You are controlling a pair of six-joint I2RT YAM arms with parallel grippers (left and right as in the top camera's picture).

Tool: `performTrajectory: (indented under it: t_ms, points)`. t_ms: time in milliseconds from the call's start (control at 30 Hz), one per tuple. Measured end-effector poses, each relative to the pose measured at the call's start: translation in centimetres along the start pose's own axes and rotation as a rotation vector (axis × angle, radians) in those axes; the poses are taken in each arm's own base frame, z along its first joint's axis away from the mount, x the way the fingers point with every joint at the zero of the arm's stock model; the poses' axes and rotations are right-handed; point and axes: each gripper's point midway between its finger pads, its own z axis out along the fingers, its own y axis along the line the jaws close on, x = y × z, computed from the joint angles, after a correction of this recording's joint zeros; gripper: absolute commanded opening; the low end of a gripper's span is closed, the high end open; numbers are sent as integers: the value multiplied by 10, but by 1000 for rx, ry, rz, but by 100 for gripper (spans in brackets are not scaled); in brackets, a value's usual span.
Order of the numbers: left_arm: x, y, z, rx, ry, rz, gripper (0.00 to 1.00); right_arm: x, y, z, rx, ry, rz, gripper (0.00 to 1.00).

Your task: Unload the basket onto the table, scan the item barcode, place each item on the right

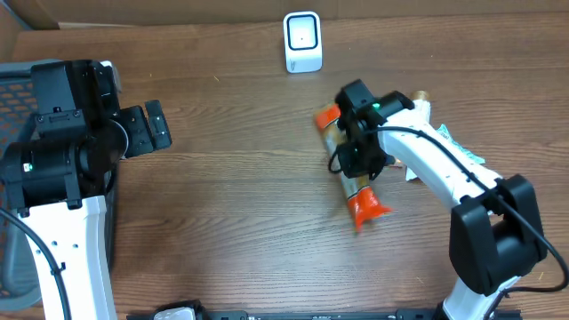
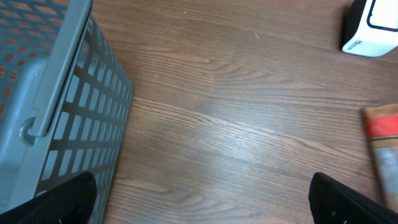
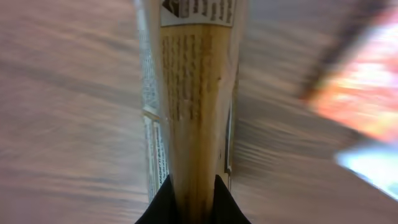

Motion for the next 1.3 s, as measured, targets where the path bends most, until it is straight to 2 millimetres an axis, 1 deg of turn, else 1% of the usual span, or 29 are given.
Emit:
performTrajectory:
  t_ms: [33,100,167,267,333,400,433,500,567,600,633,733,800,867,933,1000,1067,1200,1300]
  points:
    - [0,0,0,0,0,0,100,1,-6,-6,90,-12,7,4]
    - [0,0,0,0,0,0,100,7,-10,-10,195,-15,3,4]
    - [0,0,0,0,0,0,100,14,-8,-12,284,-16,-24,4]
    - [0,0,0,0,0,0,99,24,6,-9,376,-7,-93,4]
    - [0,0,0,0,0,0,100,28,16,2,416,12,-138,8]
    - [0,0,0,0,0,0,100,31,27,20,461,29,-176,18]
    - [0,0,0,0,0,0,100,32,30,26,482,35,-195,21]
    - [0,0,0,0,0,0,100,35,36,32,519,38,-230,25]
    - [0,0,0,0,0,0,100,38,47,37,521,35,-264,32]
    - [0,0,0,0,0,0,100,40,53,39,514,32,-280,36]
    - [0,0,0,0,0,0,100,44,62,41,501,34,-300,43]
    - [0,0,0,0,0,0,100,55,88,43,448,41,-347,58]
    - [0,0,0,0,0,0,99,62,102,43,415,46,-371,61]
    - [0,0,0,0,0,0,100,66,111,42,390,54,-379,65]
    - [0,0,0,0,0,0,100,65,113,38,376,60,-372,67]
    - [0,0,0,0,0,0,100,60,113,33,363,56,-356,70]
    - [0,0,0,0,0,0,100,53,111,29,352,50,-343,80]
    - [0,0,0,0,0,0,100,46,98,24,350,57,-316,84]
    - [0,0,0,0,0,0,100,39,92,26,340,46,-297,92]
